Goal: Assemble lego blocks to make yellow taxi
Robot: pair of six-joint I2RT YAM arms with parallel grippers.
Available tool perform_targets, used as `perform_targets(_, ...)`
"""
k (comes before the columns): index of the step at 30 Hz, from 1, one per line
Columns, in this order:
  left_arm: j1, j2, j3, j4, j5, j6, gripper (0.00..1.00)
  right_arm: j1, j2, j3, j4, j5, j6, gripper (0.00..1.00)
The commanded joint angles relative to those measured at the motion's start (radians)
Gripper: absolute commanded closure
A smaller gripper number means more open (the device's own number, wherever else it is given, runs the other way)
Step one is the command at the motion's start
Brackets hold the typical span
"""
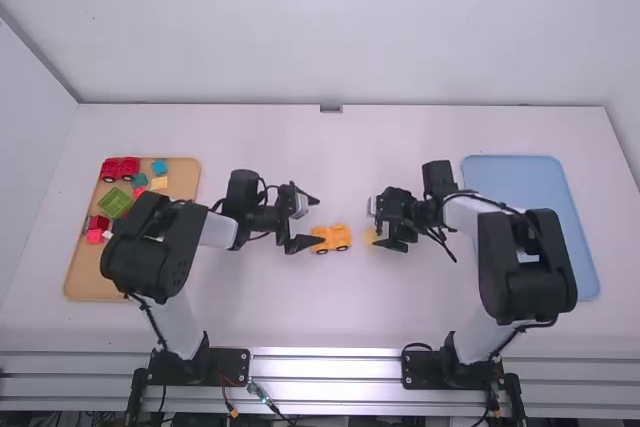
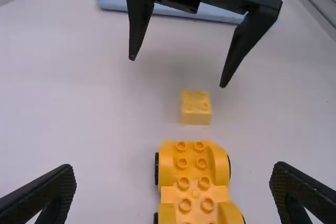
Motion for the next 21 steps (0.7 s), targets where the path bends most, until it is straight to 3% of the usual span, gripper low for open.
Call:
perform_targets(1,-0.011,0.016,0.018,0.004,0.034,-0.006,0.01,0.002,0.002,-0.04,0.033,-0.098,-0.002,0.01)
perform_targets(11,-0.029,0.023,0.011,0.012,-0.003,-0.006,0.01,-0.003,0.098,-0.051,0.119,-0.179,0.001,0.01)
perform_targets(21,-0.032,0.023,0.011,0.015,-0.003,-0.006,0.01,-0.08,0.262,0.117,-0.128,-0.3,-0.157,0.01)
